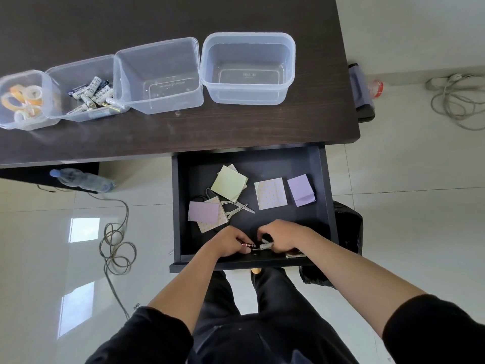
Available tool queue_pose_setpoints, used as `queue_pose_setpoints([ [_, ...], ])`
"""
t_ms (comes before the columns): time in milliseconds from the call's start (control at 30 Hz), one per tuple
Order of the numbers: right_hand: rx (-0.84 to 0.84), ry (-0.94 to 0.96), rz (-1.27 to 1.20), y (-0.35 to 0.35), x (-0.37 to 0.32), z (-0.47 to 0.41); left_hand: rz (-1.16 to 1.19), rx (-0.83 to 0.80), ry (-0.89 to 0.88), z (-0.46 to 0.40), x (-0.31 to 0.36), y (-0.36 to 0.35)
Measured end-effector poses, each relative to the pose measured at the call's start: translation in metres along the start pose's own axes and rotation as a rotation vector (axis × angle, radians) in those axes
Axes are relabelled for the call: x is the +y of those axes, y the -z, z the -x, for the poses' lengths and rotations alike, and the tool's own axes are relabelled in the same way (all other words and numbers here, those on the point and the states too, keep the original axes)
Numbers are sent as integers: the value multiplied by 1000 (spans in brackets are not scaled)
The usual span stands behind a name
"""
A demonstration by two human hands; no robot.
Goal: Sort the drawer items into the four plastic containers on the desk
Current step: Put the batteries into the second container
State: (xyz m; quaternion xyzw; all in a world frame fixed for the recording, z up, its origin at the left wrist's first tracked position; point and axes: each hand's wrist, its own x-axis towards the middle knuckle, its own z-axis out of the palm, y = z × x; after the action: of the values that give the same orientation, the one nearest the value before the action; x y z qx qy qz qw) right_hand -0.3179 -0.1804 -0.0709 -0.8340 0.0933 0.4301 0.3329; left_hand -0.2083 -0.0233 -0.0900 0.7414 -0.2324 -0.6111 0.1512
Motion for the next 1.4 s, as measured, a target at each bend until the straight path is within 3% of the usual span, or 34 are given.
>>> queue_pose_setpoints([
  [267, 51, -30, 70, -3, -5, -5, -33, 39, -25, 14, -2, 6],
  [567, 127, -41, -35, -4, -6, 1, -112, 114, -51, 25, -3, 5],
  [700, 209, -68, -148, -8, -2, 4, -71, 183, -71, 34, -2, 8],
  [900, 466, -81, -456, 18, -8, 20, 130, 357, -84, 56, 7, 36],
  [1067, 664, 2, -567, 72, -49, 27, 190, 546, -160, 79, 13, 87],
  [1400, 816, 237, -545, 185, -207, -8, 400, 854, -309, 140, 8, 252],
])
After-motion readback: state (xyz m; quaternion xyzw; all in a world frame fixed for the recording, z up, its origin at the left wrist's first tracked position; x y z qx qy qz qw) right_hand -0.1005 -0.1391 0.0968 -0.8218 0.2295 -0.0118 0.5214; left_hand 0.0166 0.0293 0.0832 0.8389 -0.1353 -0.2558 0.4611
